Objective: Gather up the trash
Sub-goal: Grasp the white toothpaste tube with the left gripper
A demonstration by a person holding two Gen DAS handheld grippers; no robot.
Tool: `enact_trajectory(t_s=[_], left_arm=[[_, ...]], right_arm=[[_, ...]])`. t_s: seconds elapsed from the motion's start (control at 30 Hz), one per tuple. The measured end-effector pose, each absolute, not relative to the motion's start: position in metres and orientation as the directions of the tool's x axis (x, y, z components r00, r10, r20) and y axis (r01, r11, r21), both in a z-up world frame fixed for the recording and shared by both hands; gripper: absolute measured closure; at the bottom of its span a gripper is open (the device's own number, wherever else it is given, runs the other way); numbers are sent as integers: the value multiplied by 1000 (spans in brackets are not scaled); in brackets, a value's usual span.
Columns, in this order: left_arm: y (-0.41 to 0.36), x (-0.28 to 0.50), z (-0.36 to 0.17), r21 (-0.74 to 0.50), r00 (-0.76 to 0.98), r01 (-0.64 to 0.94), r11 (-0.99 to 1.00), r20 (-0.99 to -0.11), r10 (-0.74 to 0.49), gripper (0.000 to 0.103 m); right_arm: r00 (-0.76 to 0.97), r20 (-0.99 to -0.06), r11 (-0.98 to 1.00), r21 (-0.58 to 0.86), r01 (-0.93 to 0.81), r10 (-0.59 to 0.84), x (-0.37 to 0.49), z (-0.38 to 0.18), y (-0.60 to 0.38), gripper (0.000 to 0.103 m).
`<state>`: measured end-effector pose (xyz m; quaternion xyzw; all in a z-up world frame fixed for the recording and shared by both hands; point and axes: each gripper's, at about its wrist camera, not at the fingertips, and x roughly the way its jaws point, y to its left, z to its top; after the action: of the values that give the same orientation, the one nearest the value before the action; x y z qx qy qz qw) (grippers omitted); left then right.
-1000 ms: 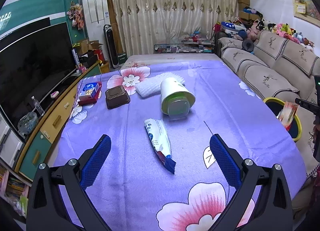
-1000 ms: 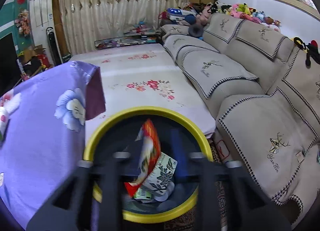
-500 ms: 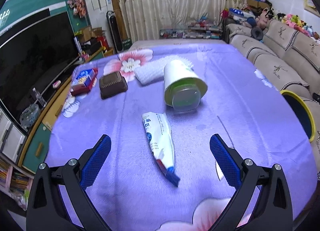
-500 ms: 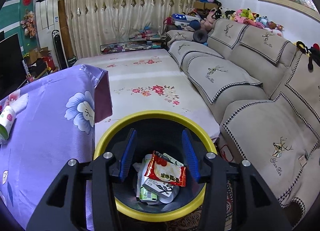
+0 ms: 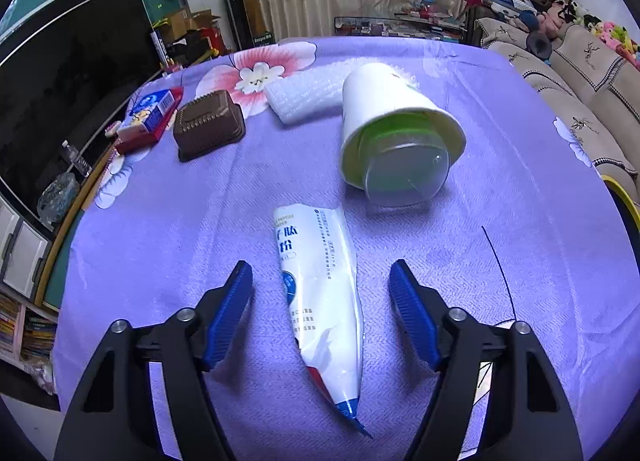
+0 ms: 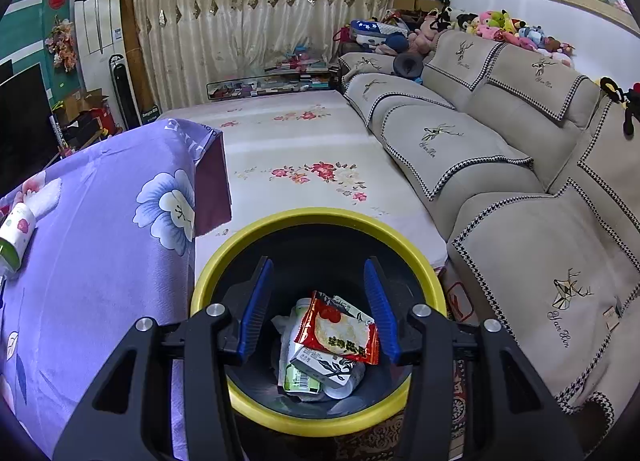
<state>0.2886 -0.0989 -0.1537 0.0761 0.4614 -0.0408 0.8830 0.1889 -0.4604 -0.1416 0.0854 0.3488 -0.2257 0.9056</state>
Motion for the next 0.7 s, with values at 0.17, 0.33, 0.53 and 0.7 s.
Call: enact_trajectory(t_s=[0.17,0.33,0.53,0.7], left_arm=[[-99,291,-157,73,559,152,986,-829,-25,48],[-103,287,-156,53,554,173,983,-831,-53,68],[-110,277,-152,43,555,204,978,-828,-79,74],[-121,263,-138,34,570,243,969,-814,-114,75]], right_arm=[[660,-669,886,5,464,-342,187,-140,-458,58],[666,-665,886,15,464,-338,185,-138,-459,58],[674,-659,886,24,463,-334,179,-135,-460,58],[684,-649,884,37,466,-334,172,-131,-462,58]])
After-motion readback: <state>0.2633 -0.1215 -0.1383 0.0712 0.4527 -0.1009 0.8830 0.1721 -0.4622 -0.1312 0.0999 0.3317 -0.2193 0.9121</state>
